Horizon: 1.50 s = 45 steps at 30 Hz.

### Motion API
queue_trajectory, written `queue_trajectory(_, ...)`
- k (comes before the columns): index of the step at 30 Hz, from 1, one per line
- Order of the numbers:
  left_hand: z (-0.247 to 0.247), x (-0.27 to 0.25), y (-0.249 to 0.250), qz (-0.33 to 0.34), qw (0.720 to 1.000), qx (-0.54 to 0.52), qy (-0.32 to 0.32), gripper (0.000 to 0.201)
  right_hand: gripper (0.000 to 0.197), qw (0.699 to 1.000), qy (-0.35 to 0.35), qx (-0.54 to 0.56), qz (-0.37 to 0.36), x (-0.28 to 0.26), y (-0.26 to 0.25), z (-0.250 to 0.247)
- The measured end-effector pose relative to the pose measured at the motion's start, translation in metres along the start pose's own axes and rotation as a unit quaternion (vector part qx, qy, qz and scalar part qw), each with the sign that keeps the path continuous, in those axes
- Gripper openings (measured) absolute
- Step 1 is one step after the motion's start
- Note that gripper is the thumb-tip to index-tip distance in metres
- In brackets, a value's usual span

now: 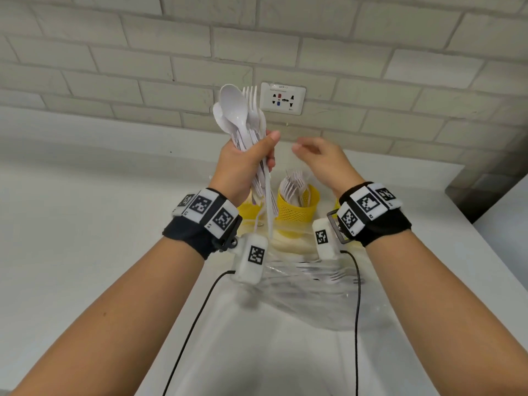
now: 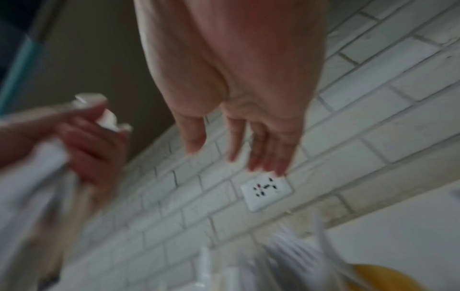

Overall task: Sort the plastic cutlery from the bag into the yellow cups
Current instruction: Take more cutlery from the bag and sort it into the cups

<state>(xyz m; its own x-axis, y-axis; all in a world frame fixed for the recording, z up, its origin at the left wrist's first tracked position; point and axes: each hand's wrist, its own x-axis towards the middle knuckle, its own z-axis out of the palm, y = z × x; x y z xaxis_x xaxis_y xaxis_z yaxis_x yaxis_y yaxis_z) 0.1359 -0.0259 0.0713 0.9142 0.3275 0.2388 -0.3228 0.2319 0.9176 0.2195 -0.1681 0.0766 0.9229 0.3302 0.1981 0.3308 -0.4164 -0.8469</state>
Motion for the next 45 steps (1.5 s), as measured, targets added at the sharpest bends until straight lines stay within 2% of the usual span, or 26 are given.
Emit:
queue_trajectory(2, 0.005, 0.0, -0.004, -0.014, 1.0, 0.007, -0.014, 0.011, 0.036, 0.995, -0.01, 0.088, -0.04, -0.009, -0.02, -0.001)
queue_trajectory(4, 0.01, -0.003, -0.01, -0.023, 0.999, 0.011, -0.025, 0.008, 0.041, 0.988, -0.047, 0.136, -0.048, -0.014, -0.034, -0.002)
queue_trajectory(6, 0.014, -0.007, -0.016, -0.026, 0.999, 0.015, -0.03, 0.008, 0.049, 0.986, -0.097, 0.131, -0.045, -0.019, -0.041, -0.002)
queue_trajectory(11, 0.017, -0.018, -0.029, -0.037, 0.996, 0.043, -0.063, 0.012, 0.022, 0.982, -0.124, 0.135, -0.047, -0.027, -0.04, -0.001)
queue_trajectory(13, 0.018, -0.024, -0.036, -0.056, 0.992, 0.074, -0.081, 0.014, 0.027, 0.983, -0.135, 0.123, -0.036, -0.03, -0.038, 0.0)
queue_trajectory(15, 0.018, -0.028, -0.042, -0.07, 0.989, 0.096, -0.091, 0.017, 0.042, 0.989, -0.113, 0.091, -0.036, -0.03, -0.034, 0.002)
queue_trajectory(16, 0.018, -0.029, -0.045, -0.076, 0.987, 0.102, -0.095, 0.018, 0.043, 0.992, -0.094, 0.079, -0.038, -0.031, -0.033, 0.003)
queue_trajectory(19, 0.015, -0.03, -0.049, -0.092, 0.985, 0.104, -0.101, 0.018, 0.035, 0.994, -0.049, 0.082, -0.045, -0.032, -0.031, 0.001)
queue_trajectory(25, 0.018, -0.029, -0.05, -0.089, 0.985, 0.113, -0.1, 0.016, 0.036, 0.993, -0.014, 0.088, -0.073, -0.033, -0.03, -0.002)
queue_trajectory(28, 0.02, -0.032, -0.053, -0.088, 0.983, 0.117, -0.107, 0.015, 0.02, 0.991, 0.031, 0.103, -0.082, -0.034, -0.03, -0.003)
queue_trajectory(32, 0.017, -0.036, -0.063, -0.09, 0.984, 0.117, -0.104, 0.013, 0.013, 0.978, 0.079, 0.169, -0.089, -0.03, -0.034, -0.014)
queue_trajectory(36, 0.012, -0.035, -0.067, -0.09, 0.985, 0.111, -0.091, 0.013, 0.02, 0.93, 0.136, 0.31, -0.145, -0.029, -0.043, -0.036)
queue_trajectory(38, 0.011, -0.035, -0.066, -0.09, 0.987, 0.103, -0.089, 0.012, 0.023, 0.937, 0.144, 0.292, -0.127, -0.026, -0.037, -0.04)
queue_trajectory(40, 0.012, -0.035, -0.064, -0.088, 0.987, 0.096, -0.09, 0.01, 0.015, 0.974, 0.1, 0.196, -0.047, -0.025, -0.026, -0.035)
queue_trajectory(41, 0.012, -0.035, -0.063, -0.087, 0.988, 0.093, -0.093, 0.009, 0.011, 0.989, 0.053, 0.141, -0.001, -0.028, -0.021, -0.031)
queue_trajectory(43, 0.014, -0.035, -0.061, -0.083, 0.987, 0.085, -0.106, 0.008, 0.021, 0.995, -0.064, 0.061, 0.043, -0.036, -0.01, -0.022)
queue_trajectory(45, 0.015, -0.036, -0.058, -0.079, 0.986, 0.081, -0.12, 0.008, 0.024, 0.988, -0.132, 0.069, 0.034, -0.042, -0.005, -0.015)
